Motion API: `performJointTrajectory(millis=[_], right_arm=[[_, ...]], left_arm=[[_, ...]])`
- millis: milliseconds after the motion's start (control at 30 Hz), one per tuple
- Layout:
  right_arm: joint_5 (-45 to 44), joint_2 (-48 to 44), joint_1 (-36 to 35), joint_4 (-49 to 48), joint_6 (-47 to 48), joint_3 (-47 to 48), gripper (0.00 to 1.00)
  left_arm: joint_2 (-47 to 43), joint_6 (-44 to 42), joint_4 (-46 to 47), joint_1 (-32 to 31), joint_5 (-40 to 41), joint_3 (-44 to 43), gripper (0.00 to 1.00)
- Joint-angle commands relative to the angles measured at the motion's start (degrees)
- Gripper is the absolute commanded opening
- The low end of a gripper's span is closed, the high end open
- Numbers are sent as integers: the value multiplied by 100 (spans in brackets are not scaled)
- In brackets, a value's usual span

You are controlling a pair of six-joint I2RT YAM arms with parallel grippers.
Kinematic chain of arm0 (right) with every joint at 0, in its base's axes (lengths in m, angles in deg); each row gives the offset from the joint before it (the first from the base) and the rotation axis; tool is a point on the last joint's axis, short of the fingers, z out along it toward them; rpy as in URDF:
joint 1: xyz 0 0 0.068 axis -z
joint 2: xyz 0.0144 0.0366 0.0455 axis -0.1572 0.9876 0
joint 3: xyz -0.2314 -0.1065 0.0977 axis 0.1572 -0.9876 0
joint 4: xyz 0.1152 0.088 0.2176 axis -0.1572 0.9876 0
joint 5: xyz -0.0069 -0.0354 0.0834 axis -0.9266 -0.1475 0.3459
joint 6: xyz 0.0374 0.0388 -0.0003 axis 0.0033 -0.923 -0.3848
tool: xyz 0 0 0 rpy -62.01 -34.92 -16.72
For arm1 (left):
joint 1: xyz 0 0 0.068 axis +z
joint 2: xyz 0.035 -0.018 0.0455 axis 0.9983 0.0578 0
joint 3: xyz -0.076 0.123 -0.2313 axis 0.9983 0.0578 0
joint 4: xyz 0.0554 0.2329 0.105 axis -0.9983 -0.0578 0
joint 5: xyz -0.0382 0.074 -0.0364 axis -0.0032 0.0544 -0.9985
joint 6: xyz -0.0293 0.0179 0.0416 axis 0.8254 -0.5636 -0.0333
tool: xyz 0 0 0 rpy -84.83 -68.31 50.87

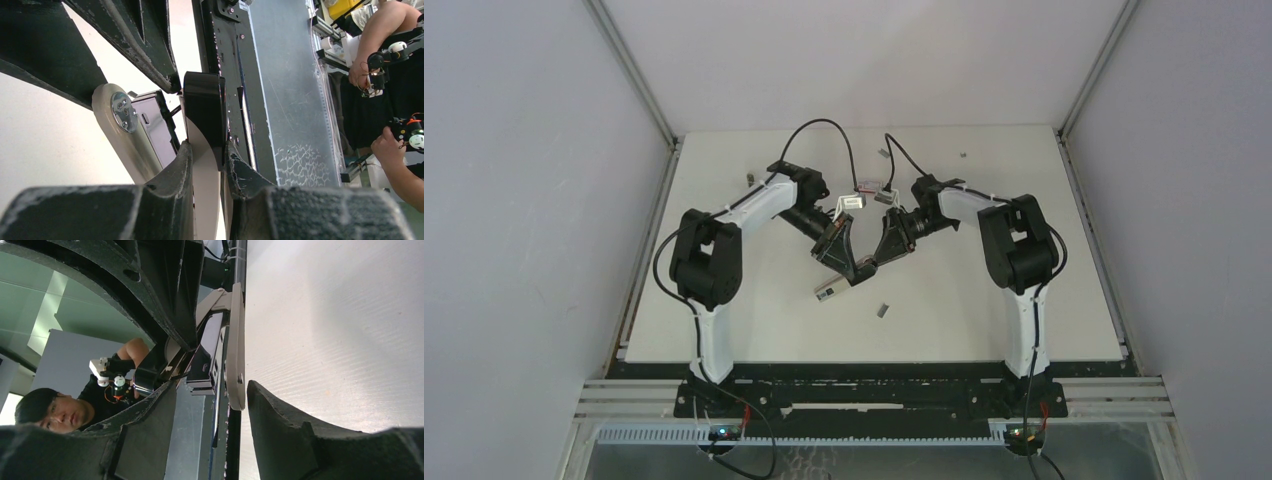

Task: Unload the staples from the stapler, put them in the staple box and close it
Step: Open the stapler at the center of the board.

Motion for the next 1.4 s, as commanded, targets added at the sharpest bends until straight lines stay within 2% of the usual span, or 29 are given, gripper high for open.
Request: performJointTrajectory(millis=[0,700,800,933,1000,1067,1133,1333,1367], right_arm=[[120,136,5,-153,-107,188,54],[250,119,-215,-177,-179,186,54],[251,101,-271,-176,-195,200,49],[233,108,-293,-183,-226,230,35],[233,117,-275,-187,-230,232,33],[249,111,-253,-183,-239,232,30],[259,103,-224,-196,-247,232,29],[257,53,-74,-350,-503,203,29],[221,38,-45,-432,-603,180,29]], left_arm=[[-408,-137,-118,-24,-420,91,2],[-277,-138,-127,-21,-425,57,1],[-260,-141,-127,-26,-423,55,1],[-226,-128,-127,-22,-416,49,1],[-216,-124,-127,-22,-419,40,2],[-199,-109,-135,-22,-405,10,8],[-163,-54,-140,-4,-388,-41,19],[-50,432,-83,220,-159,-402,59],[-67,514,-68,274,-100,-470,69]])
